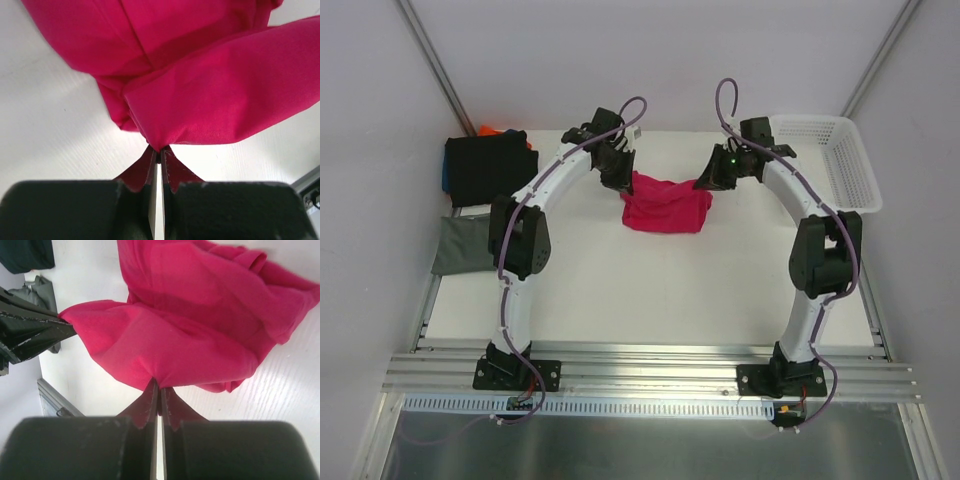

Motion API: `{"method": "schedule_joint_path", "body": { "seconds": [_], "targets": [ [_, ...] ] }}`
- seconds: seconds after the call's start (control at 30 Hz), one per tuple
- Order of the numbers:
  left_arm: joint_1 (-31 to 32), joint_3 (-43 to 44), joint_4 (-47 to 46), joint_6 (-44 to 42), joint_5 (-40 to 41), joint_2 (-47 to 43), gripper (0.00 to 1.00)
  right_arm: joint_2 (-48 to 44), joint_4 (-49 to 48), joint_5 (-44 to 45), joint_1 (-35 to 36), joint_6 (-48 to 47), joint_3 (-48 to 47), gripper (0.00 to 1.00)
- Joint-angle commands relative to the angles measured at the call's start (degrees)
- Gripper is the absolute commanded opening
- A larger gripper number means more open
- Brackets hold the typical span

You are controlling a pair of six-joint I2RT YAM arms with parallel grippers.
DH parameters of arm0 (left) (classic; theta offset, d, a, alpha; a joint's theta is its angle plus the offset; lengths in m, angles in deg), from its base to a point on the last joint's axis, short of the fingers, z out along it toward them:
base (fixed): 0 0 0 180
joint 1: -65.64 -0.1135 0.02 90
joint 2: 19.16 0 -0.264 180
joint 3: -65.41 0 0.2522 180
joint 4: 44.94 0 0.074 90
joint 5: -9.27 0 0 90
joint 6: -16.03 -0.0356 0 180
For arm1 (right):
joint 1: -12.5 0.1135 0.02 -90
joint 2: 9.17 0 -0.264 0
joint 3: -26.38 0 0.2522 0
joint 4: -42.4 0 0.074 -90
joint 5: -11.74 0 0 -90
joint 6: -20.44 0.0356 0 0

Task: Fold and stack the t-shirts
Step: Fold the tshirt

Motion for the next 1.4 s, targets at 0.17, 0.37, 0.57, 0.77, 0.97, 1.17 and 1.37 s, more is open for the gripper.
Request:
{"method": "schedule_joint_path", "body": {
  "seconds": [0.17,0.37,0.57,0.77,0.97,1.17,1.37],
  "targets": [
    [-0.7,12.2,-3.6,0.9,6.5,8.0,0.00,6.5,-3.2,1.7,-1.7,-1.3,-8.7,0.01],
    [-0.8,18.9,-5.5,1.0,9.0,14.9,0.00,13.1,-4.2,1.9,-1.6,-1.4,-14.4,0.01],
    [-0.8,23.6,-6.3,1.9,11.9,19.8,0.00,20.0,-4.2,3.4,-1.8,-1.5,-19.9,0.01],
    [-1.0,25.6,-6.5,3.5,16.0,19.0,0.99,21.1,-1.8,8.7,-1.5,-2.3,-24.7,0.46],
    [-3.6,19.4,-6.2,3.7,14.9,7.9,0.99,12.5,-2.0,8.7,-0.6,-2.7,-22.0,0.73],
    [-7.9,12.7,-5.5,3.0,8.6,-0.5,0.99,8.7,-2.9,7.2,3.3,-0.8,-19.8,0.70],
    [-10.1,7.8,-4.7,0.7,8.4,-5.5,0.99,14.7,-4.3,4.4,7.4,2.4,-21.5,0.69]
  ]
}}
